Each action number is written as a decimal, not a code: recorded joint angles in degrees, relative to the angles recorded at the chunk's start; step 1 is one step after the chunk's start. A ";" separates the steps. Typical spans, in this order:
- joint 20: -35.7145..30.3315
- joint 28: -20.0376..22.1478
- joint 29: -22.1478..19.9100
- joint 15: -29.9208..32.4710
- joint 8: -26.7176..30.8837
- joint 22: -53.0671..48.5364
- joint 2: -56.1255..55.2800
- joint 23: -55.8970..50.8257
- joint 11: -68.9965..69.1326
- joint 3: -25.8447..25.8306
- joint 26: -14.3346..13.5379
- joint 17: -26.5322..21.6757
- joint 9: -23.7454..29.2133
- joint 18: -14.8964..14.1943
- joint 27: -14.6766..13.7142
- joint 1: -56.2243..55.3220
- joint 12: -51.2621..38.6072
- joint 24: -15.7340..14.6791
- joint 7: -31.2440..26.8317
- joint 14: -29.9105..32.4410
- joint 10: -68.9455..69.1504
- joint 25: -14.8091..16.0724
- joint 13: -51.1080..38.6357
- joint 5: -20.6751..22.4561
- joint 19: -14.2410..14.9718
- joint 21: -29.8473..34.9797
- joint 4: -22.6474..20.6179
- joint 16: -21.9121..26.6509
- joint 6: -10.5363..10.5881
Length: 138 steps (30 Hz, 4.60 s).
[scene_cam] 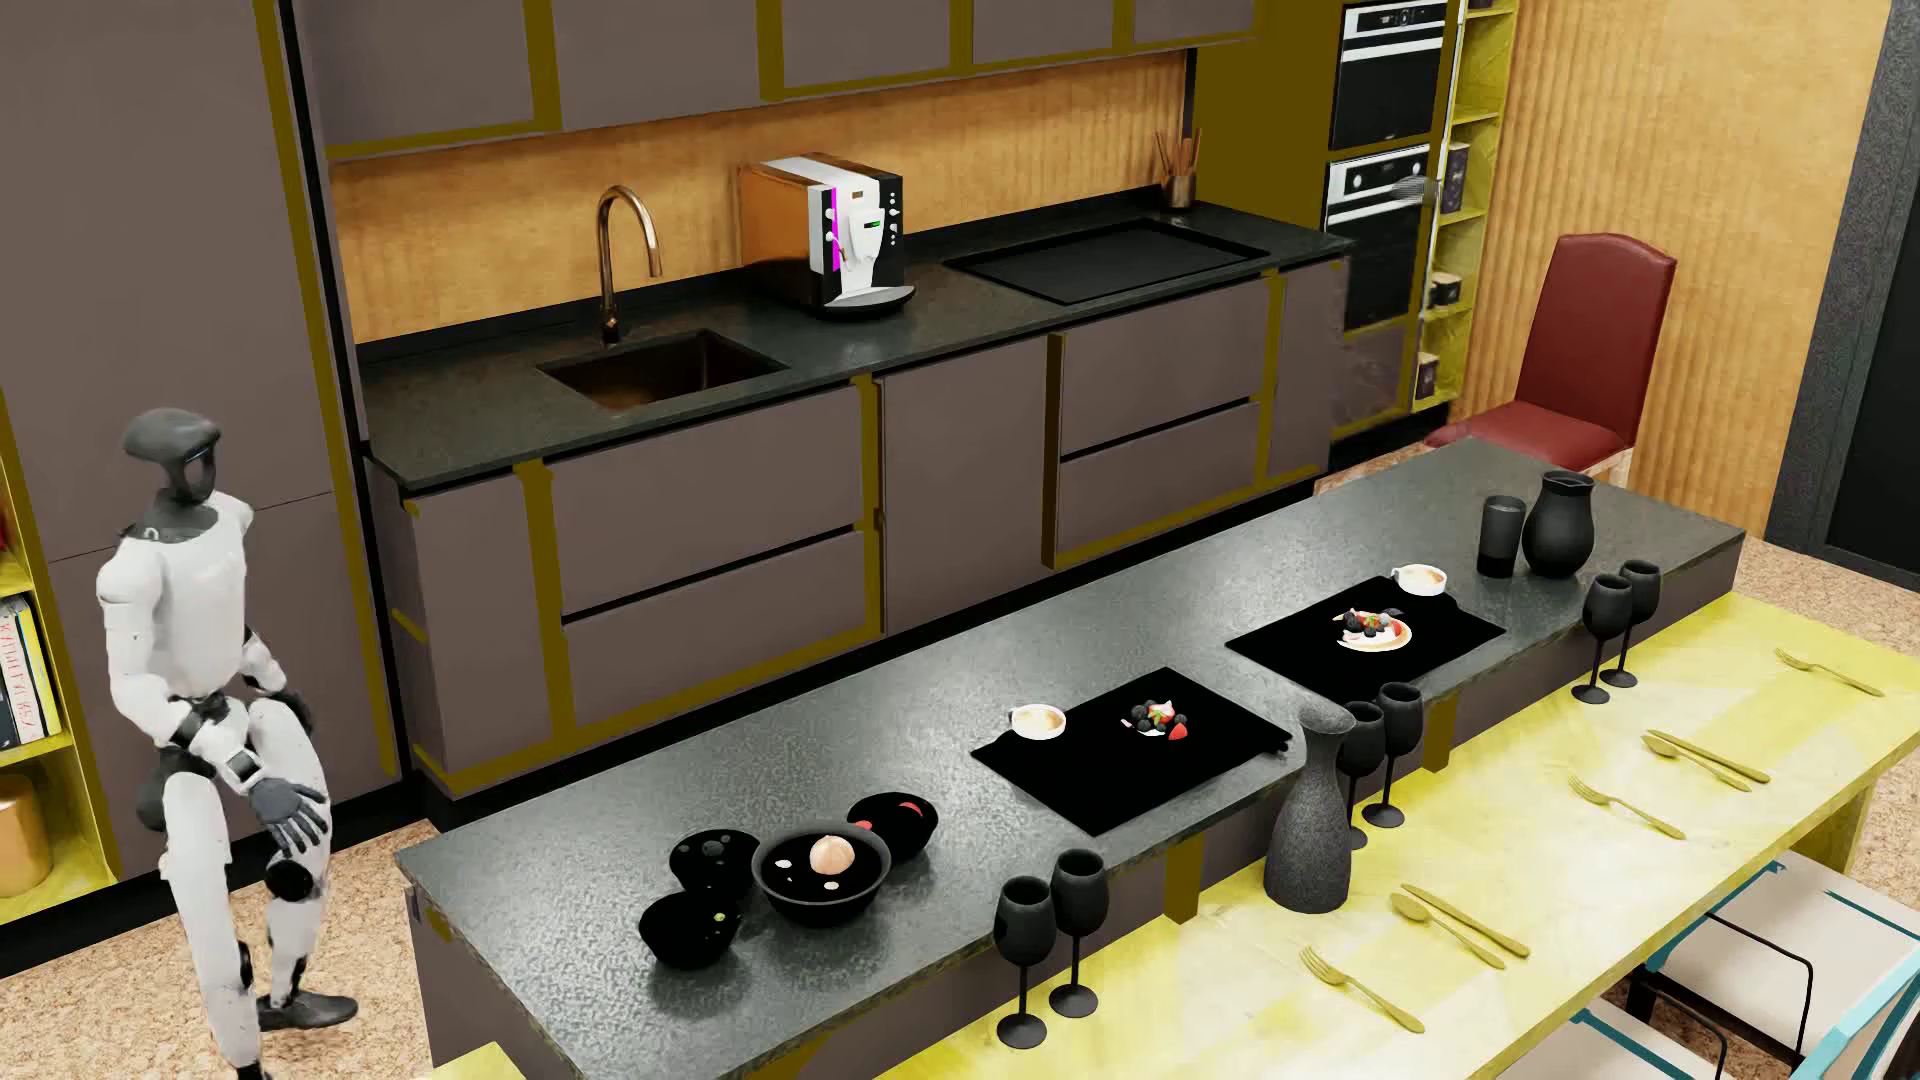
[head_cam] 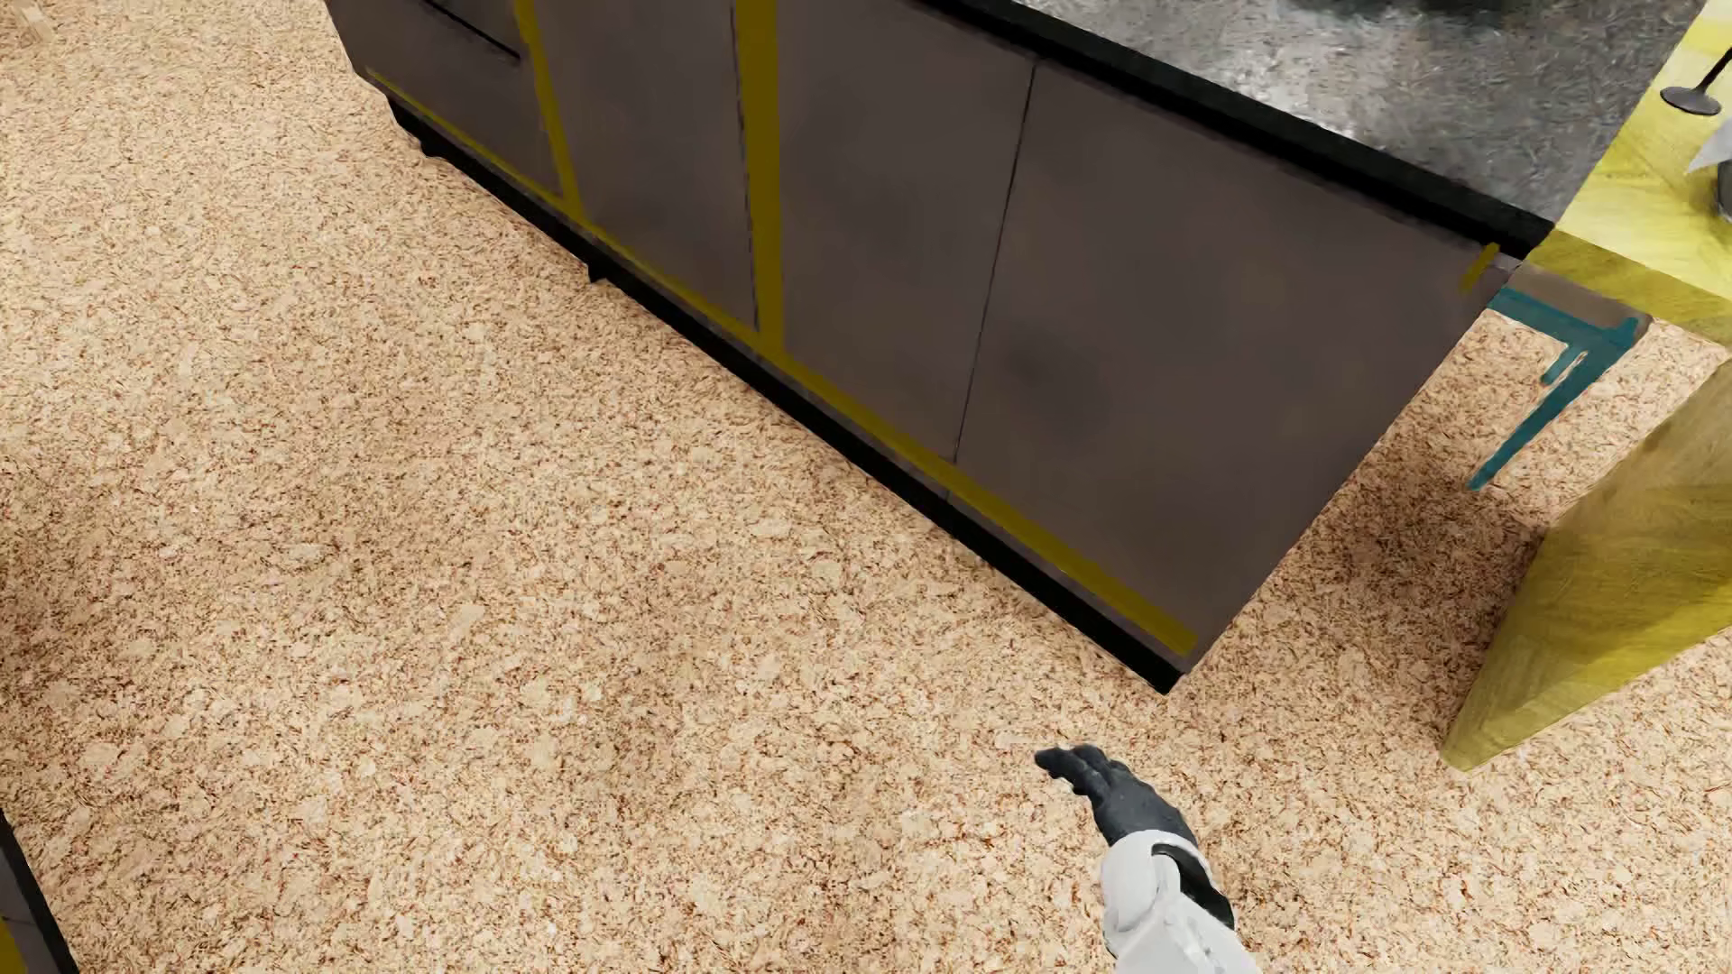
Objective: Head to chair
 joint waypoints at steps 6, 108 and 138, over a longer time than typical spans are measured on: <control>-2.32 -0.55 5.47 0.38 -0.83 -0.61 -1.18 21.96 3.02 0.09 -5.17 1.28 0.64 0.98 5.86 -1.65 -7.32 6.45 -1.73 0.29 0.86 0.36 6.16 -4.03 0.10 7.48 -2.58 -5.50 -0.93; -22.27 -4.16 13.88 10.21 40.58 -27.27 -23.80 -6.85 -6.95 -4.92 -17.93 -1.91 -0.41 -0.50 0.09 11.21 -8.63 -1.90 -4.72 -19.55 29.54 -5.56 37.12 19.02 -1.38 -4.60 1.77 9.40 4.76; -8.34 0.90 10.57 -4.53 33.68 -1.34 2.88 22.33 -7.88 -1.95 -2.29 5.16 -0.85 -6.13 8.11 -5.09 -9.83 1.34 -15.22 5.04 -0.53 1.97 13.10 14.91 7.98 5.11 4.20 1.00 3.46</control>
